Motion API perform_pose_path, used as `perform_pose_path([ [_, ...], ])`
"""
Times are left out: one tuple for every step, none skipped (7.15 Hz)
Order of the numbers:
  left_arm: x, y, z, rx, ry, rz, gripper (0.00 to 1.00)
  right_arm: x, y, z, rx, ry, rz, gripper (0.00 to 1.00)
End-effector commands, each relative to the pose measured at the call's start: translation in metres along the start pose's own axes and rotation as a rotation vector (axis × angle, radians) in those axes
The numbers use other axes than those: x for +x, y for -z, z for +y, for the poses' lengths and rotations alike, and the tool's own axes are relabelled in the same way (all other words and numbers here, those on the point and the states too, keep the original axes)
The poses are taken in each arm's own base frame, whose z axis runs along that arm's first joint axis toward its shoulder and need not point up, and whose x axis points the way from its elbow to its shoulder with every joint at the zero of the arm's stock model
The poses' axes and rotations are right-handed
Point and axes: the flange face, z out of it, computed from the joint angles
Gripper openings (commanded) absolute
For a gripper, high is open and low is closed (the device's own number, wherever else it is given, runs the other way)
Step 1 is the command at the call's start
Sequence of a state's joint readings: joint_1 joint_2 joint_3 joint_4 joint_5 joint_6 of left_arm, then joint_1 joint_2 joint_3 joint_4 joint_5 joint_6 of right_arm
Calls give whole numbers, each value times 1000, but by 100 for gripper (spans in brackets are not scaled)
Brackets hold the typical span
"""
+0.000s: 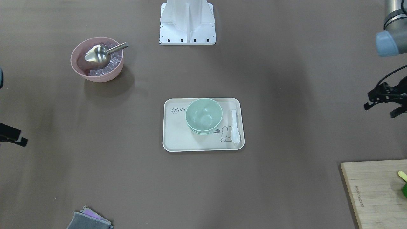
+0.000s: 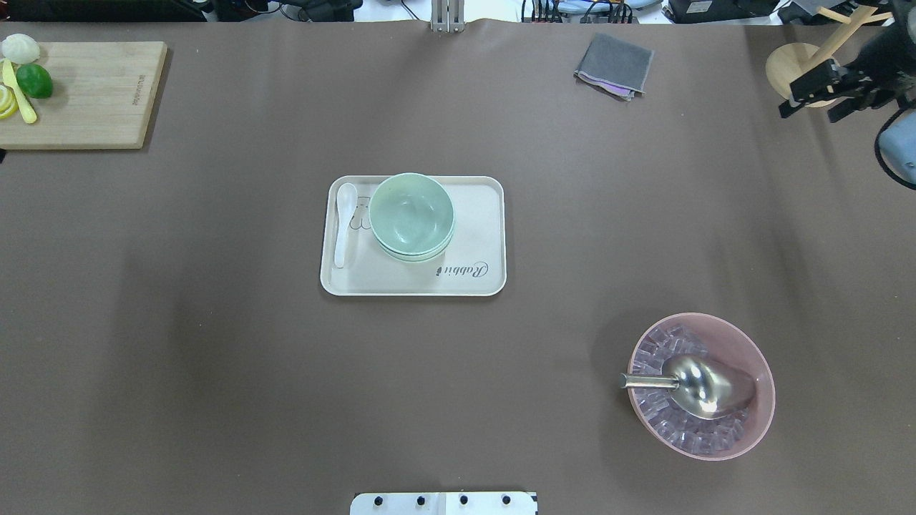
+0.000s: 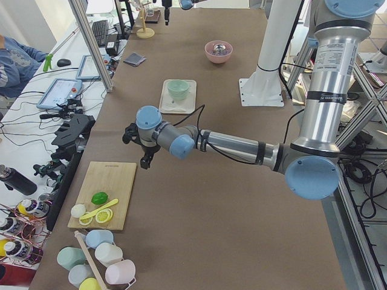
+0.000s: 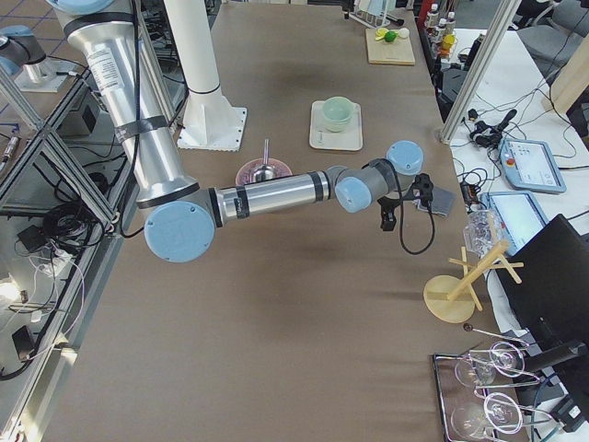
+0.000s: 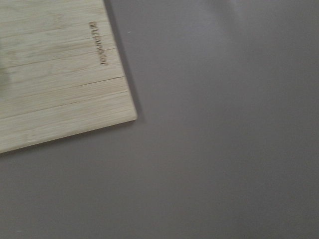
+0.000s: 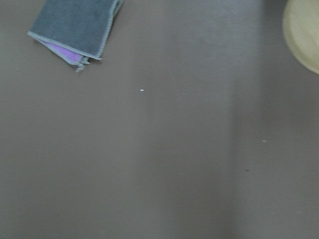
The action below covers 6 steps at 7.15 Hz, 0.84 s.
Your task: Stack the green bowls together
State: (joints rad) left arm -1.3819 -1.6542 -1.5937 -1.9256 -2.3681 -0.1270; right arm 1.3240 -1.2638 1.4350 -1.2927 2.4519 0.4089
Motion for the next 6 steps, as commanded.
perform_pose_path([
  [-80, 12, 40, -11, -60, -58, 98, 99, 23, 21, -17, 99, 71, 100],
  [-100, 14, 48, -14, -64, -66, 98, 127, 25, 23, -26, 122, 78, 100],
  [-103, 15, 50, -14, -61, -69, 98, 130, 24, 24, -29, 126, 78, 100],
  [-103, 14, 52, -16, -54, -69, 98, 131, 25, 23, -28, 125, 80, 100],
  [-104, 13, 53, -18, -41, -69, 98, 129, 26, 22, -26, 127, 80, 100],
  [-103, 14, 48, -49, 34, -63, 98, 130, 25, 23, -26, 127, 80, 100],
])
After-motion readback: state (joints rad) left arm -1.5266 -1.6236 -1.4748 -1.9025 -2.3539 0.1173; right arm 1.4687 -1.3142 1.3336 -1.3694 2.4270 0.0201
